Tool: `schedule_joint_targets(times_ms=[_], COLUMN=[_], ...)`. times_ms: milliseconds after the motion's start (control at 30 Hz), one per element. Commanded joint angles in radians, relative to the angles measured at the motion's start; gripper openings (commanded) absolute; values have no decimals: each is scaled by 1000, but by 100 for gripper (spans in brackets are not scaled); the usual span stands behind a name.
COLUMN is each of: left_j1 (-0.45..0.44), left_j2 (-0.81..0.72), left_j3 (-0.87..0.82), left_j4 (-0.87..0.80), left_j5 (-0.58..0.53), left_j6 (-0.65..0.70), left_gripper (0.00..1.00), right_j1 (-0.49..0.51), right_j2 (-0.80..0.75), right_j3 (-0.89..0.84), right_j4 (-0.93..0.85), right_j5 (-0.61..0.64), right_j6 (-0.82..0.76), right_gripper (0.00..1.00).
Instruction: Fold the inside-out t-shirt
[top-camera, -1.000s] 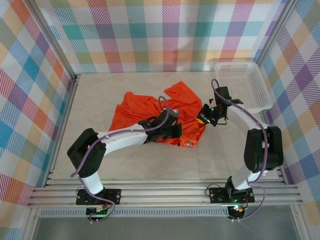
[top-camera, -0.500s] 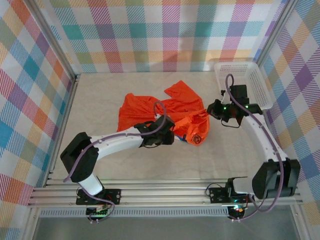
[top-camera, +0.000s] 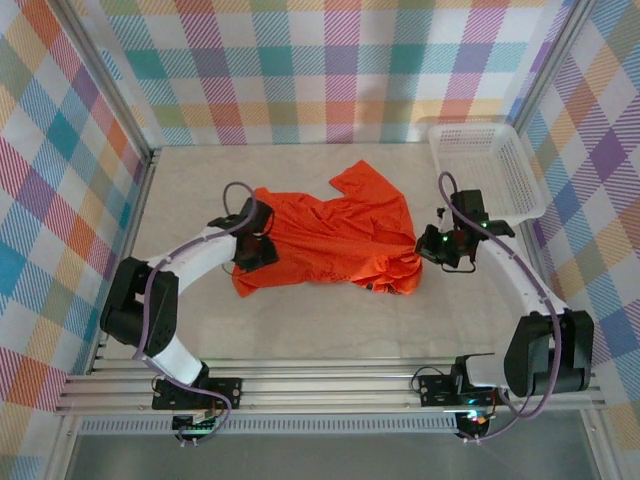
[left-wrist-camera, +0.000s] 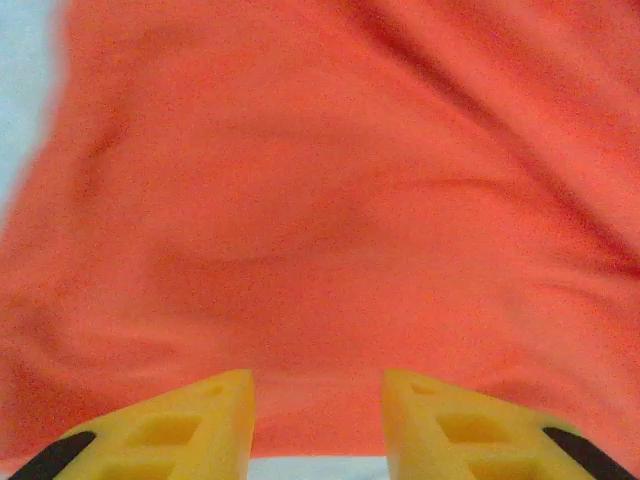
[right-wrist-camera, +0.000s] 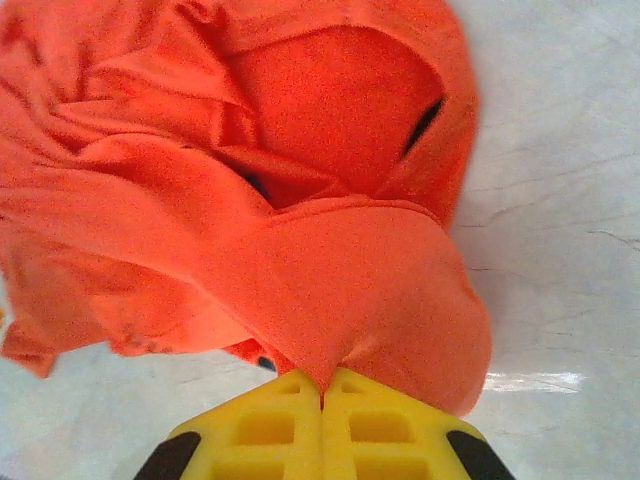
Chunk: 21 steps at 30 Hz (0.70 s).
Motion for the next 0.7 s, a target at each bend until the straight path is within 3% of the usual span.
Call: schedule_joint_targets(times_ms=[0,167,233,433,667], left_j1=[60,92,105,139,145], left_j2=[-90,-159,-177,-228,-163], left_j3=[-37,-70,-97,-218,-305], left_j4=[-140,-224,-224,-122,73], left_j5=[-47,-170,-171,-16,156], left_j6=[-2,-18,-27,-39,-85], left_gripper=[37,38,38,30,31], right_j1=[1,0,0,0,-1], right_j2=[10,27,35,45,48], right_j3=[24,40,46,50,49], right_j4=[-11,-3,-2,12,27], right_j5=[53,54,54,39,10], right_j6=[11,14,14,19,26], right_gripper=[2,3,3,3,4])
